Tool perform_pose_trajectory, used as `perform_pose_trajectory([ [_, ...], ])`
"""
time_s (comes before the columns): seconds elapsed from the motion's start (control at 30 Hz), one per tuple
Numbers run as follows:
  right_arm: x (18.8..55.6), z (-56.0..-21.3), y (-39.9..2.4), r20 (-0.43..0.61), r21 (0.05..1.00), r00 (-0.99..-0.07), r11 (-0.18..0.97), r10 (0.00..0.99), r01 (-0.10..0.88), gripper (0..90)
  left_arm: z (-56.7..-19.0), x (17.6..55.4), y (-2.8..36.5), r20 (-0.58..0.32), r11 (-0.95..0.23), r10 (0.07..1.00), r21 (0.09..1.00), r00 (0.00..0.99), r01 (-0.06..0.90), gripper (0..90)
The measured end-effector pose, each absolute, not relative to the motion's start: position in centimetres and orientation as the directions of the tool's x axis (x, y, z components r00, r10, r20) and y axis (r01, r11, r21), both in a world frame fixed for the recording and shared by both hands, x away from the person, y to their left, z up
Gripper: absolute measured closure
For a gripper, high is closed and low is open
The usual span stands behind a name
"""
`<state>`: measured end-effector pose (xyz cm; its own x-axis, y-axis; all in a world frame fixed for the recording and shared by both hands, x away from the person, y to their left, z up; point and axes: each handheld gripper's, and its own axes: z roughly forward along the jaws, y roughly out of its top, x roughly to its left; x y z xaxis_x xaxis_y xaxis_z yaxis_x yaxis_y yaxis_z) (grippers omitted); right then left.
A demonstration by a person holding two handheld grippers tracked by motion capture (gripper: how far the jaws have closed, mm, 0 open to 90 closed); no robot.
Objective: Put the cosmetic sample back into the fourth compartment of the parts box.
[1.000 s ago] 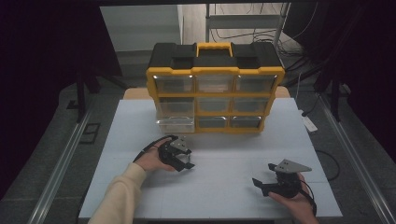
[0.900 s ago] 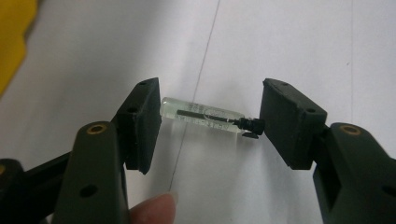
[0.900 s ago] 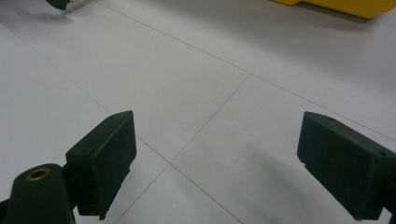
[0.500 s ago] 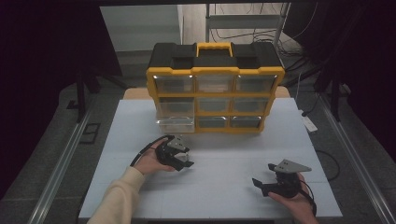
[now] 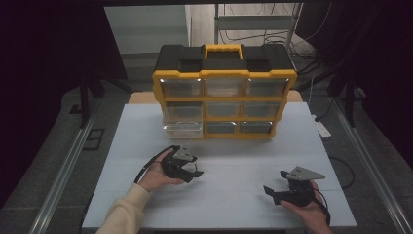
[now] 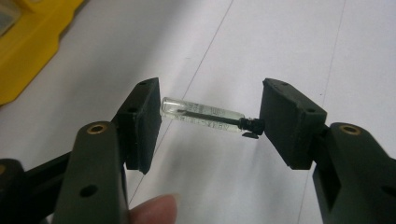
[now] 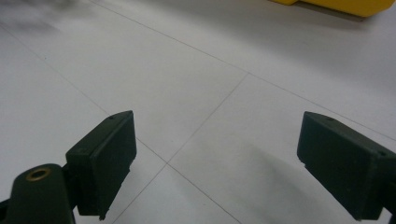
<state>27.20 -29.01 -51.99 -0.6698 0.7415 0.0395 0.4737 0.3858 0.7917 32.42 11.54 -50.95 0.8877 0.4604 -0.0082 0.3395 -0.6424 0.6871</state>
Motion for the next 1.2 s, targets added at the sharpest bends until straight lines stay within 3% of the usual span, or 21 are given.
perform_pose_trajectory([
  [1.2,27.1,-51.8,-29.0,0.034,0.796,-0.670,0.385,0.741,0.466,12.9,-49.1,29.9,13.1,-0.023,-0.527,0.563,0.760,0.826,0.380,40.1],
])
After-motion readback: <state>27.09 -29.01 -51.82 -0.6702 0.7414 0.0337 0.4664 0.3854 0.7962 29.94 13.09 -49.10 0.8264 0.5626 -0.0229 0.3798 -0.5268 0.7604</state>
